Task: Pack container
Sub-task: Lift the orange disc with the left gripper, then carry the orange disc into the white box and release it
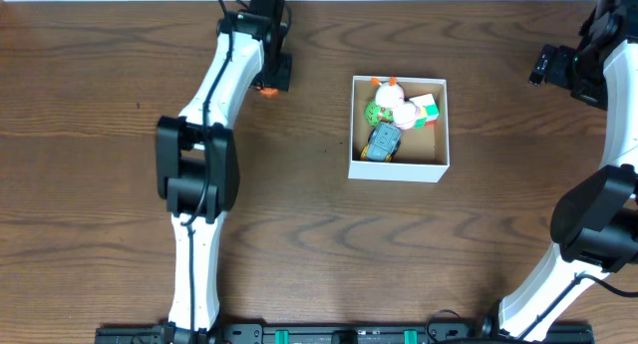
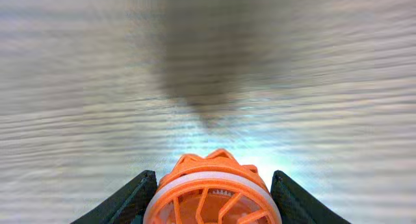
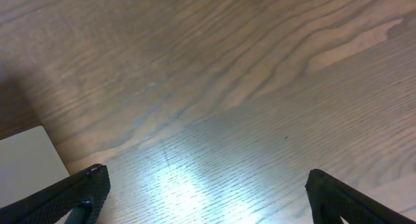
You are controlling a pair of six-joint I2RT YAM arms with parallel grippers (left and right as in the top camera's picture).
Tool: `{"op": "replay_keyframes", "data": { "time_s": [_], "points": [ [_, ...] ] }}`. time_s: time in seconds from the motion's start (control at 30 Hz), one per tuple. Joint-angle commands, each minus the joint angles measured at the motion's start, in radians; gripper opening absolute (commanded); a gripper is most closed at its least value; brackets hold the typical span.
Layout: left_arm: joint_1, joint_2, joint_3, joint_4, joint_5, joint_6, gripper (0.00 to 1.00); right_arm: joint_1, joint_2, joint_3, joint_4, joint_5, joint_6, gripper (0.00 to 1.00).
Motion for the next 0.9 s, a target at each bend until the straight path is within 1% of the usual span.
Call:
{"op": "replay_keyframes", "data": {
  "time_s": [0.0,0.23,0.37,0.47,0.67,0.87],
  "points": [
    [-0.049,-0.127,0.011,-0.016,-0.01,0.006,0.55,-0.006,0.004,-0.003,-0.001,0.0,0.018,0.99],
    [-0.199,-0.248,0.011,-0.094,-0.006,0.006,0.55,-0.006,0.004,-0.003,-0.001,0.0,0.018,0.99],
    [-0.293,-0.259,0.011,-0.158,-0.006,0.0,0.55,-0.006,0.004,-0.003,0.0,0.0,0.018,0.99],
    [-0.362,-0.253,0.008,-0.204,-0.005,-0.029,0.55,-0.006,0.004,-0.003,-0.001,0.0,0.018,0.99],
    [-0.461,-0.253,0.004,-0.211,0.063,-0.032,0.56,-0.006,0.004,-0.003,-0.001,0.0,0.018,0.99],
    [-0.524,-0.245,-0.007,-0.196,0.065,-0.055,0.56,-0.006,0.004,-0.003,-0.001,0.0,0.018,0.99]
  ]
}}
